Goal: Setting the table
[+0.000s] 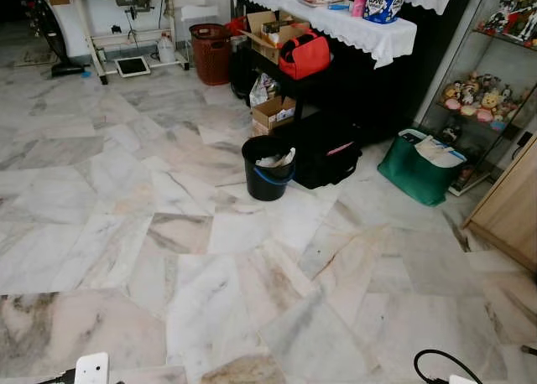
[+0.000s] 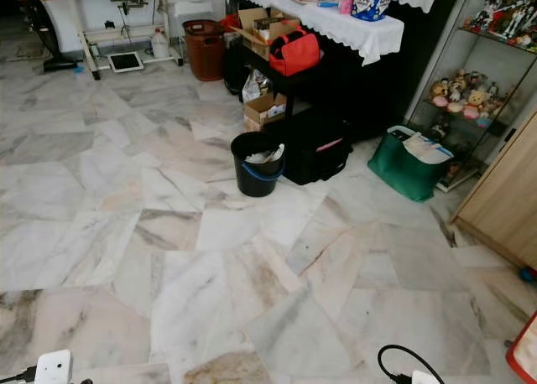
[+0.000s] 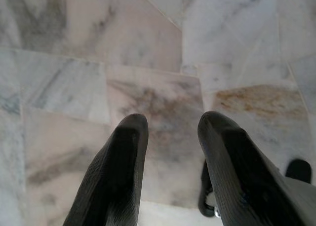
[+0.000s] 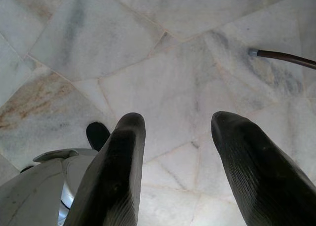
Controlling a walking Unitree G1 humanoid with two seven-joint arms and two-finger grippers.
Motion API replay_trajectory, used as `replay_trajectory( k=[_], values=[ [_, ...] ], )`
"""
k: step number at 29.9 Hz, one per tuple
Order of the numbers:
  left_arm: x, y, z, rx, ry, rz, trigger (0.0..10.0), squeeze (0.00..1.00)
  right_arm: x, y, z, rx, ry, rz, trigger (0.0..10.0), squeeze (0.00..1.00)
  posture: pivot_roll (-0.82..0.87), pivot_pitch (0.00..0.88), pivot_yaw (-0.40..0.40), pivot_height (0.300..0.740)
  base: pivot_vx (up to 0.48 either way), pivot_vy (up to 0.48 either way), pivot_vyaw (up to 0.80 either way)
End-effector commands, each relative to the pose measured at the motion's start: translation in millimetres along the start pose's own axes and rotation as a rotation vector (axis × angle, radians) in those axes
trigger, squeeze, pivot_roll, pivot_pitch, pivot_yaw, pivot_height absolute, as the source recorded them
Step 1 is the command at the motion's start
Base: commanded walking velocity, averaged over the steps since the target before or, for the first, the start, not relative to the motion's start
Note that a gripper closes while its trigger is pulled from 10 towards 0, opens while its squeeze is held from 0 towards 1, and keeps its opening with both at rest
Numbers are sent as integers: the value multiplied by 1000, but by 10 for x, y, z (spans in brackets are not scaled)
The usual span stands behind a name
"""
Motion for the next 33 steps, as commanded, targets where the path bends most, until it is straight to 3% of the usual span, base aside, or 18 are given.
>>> replay_trajectory(
  k=[1, 4, 15, 26, 33],
  values=[
    [-1, 3, -26, -11, 0, -9, 10000, 0, 5, 50, -63, -9, -13, -15, 10000, 0, 94, 0, -49, 740, 0, -480, -569],
    [2, -16, -34, 21, 2, -3, 10000, 0, 6, 55, -70, -8, -13, -17, 10000, 0, 92, 0, -54, 740, 0, -412, -575],
    [11, -63, -53, 49, -4, 11, 10000, 0, 8, 58, -84, -5, -16, -16, 10000, 0, 83, 0, -56, 740, 0, 0, -576],
    [18, -168, -88, -39, -5, 83, 10000, 0, 5, 51, -71, 18, -7, -2, 10000, 0, 63, 0, -47, 740, 0, 0, -576],
    [33, -239, -98, -42, -17, 121, 10000, 0, 4, 49, -60, 36, 2, 1, 10000, 0, 41, 0, -36, 740, 0, 0, -559]
  ],
)
Point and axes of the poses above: a point about 5 cm out from each wrist's last joint towards the gripper, its own x axis pointing back from the gripper into the wrist, its own y axis along the axis of the wrist's last joint, z = x × y, the point moved 2 cm from there along -x, pointing out of the wrist towards the gripper, and after that the axes turned 8 degrees about x, right-handed, at the moved point
